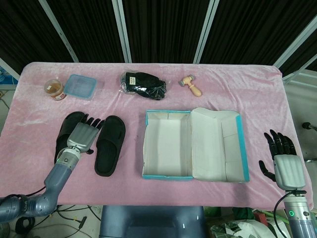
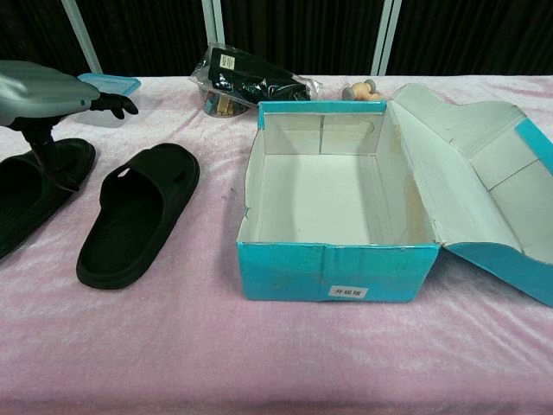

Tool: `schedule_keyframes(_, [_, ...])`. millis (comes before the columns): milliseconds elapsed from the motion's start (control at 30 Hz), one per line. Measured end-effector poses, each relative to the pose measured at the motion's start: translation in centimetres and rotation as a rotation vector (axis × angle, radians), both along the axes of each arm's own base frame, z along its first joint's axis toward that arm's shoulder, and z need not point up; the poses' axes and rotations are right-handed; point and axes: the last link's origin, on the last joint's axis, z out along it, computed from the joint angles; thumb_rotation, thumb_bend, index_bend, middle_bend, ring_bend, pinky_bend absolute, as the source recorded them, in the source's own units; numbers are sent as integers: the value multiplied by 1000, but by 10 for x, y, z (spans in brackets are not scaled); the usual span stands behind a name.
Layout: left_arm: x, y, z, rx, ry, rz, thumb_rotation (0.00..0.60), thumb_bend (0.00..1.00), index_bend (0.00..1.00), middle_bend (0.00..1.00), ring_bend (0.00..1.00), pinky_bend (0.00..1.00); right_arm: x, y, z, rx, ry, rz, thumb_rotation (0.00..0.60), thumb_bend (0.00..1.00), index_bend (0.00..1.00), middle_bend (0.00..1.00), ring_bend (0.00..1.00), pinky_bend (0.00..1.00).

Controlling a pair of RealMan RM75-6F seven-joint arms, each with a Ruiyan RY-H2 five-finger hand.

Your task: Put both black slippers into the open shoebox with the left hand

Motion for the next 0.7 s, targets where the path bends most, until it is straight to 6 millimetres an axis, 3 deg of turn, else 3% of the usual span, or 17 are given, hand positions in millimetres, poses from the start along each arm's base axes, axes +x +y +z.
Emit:
schedule_keyframes(333, [17,13,-12,-6,58,-8,600,0,93,79,77,0,-4,-2,1,-6,-4,4,600,290,0,24,0,83])
schedule_keyframes(500, [37,19,-28,-33,93,-23,600,0,116,74,77,0,-4,0,5,-28,-14,20,600,290,0,25,0,83])
schedule_keyframes(700, [47,24,-46,-46,155,-13,600,0,123,56,61,0,-9,6,6,-51,-26,18,600,290,0,24,0,83])
